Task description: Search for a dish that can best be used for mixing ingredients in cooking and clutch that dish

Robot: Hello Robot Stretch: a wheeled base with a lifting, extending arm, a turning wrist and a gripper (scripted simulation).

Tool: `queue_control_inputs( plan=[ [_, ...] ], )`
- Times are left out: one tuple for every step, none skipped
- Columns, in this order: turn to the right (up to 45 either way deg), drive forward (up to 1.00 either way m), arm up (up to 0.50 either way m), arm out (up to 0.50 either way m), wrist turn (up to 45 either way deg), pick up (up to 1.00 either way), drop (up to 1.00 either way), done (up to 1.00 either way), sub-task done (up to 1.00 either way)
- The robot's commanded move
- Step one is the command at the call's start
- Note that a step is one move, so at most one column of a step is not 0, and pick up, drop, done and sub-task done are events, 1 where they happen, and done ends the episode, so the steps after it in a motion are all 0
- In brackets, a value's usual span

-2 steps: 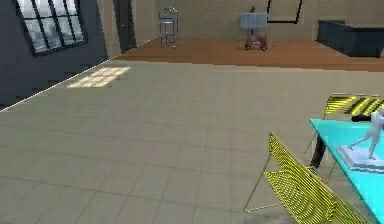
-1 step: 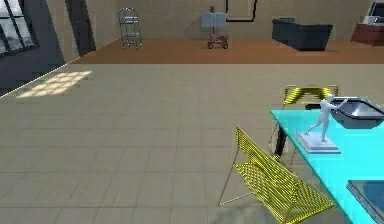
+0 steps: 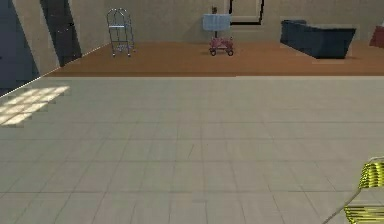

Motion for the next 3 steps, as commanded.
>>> queue_control_inputs(
  plan=[
    [0.0,0.2,0.0,0.0,0.0,0.0,0.0,0.0,0.0],
    [39.0,0.0,0.0,0.0,0.0,0.0,0.0,0.0,0.0],
    [0.0,1.0,0.0,0.0,0.0,0.0,0.0,0.0,0.0]
  ],
)
